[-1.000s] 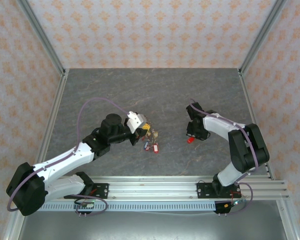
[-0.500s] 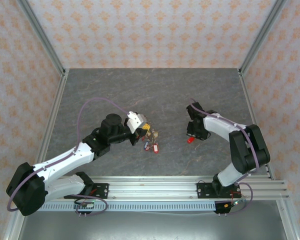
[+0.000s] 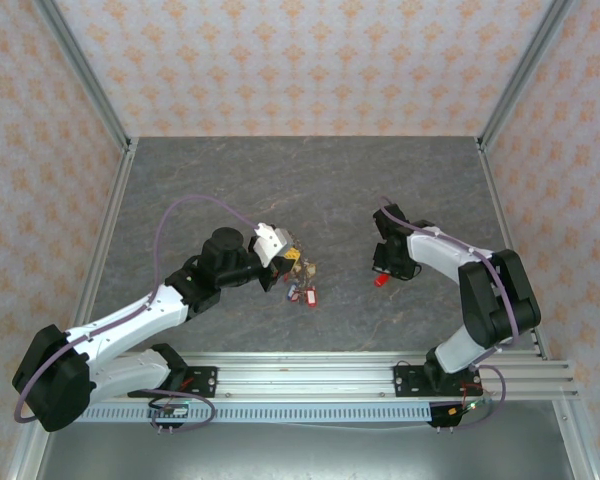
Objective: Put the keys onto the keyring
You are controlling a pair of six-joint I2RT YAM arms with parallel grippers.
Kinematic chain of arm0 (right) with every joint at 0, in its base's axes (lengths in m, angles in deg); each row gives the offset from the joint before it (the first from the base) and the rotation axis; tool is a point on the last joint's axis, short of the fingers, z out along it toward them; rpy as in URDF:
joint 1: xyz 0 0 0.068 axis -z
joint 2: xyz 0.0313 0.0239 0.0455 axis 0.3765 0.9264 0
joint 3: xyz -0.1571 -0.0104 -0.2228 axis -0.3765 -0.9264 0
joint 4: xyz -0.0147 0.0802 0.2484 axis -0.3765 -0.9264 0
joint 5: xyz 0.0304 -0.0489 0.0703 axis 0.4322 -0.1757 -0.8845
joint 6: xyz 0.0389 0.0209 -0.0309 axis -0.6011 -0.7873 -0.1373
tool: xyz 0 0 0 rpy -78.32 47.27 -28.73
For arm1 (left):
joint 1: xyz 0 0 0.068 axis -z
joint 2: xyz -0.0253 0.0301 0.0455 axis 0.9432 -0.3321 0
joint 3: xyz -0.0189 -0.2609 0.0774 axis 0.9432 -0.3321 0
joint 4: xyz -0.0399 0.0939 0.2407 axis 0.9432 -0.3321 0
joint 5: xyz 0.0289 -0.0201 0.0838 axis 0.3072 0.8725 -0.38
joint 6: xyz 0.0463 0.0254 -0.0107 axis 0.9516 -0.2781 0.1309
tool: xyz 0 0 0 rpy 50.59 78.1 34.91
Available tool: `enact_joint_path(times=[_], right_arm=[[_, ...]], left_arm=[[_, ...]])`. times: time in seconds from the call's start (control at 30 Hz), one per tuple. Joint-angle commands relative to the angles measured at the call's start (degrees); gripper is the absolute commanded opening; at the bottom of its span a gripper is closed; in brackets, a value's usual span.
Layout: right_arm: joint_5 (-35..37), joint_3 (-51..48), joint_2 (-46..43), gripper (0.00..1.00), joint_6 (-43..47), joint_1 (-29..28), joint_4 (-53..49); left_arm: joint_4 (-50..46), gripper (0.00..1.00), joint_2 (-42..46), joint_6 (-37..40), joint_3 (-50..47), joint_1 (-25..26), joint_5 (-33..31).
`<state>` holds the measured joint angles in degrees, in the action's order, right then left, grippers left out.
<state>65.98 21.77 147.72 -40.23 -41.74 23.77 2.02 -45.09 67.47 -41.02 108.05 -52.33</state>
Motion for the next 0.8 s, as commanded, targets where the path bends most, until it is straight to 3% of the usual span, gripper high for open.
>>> enact_joint_path(times=[0.0,0.77], right_arm=[[0.7,-0.1,-0.2,0.12,-0.9,-0.3,-0.2],[2.3,0.4,0.3,0.11,-0.6,-0.3,-1.4]], left_arm=[[1.6,0.00,1.3,0.6,2.7,-0.3,0.8],[1.9,0.00,0.8,0.1,3.1,-0.4,1.5]])
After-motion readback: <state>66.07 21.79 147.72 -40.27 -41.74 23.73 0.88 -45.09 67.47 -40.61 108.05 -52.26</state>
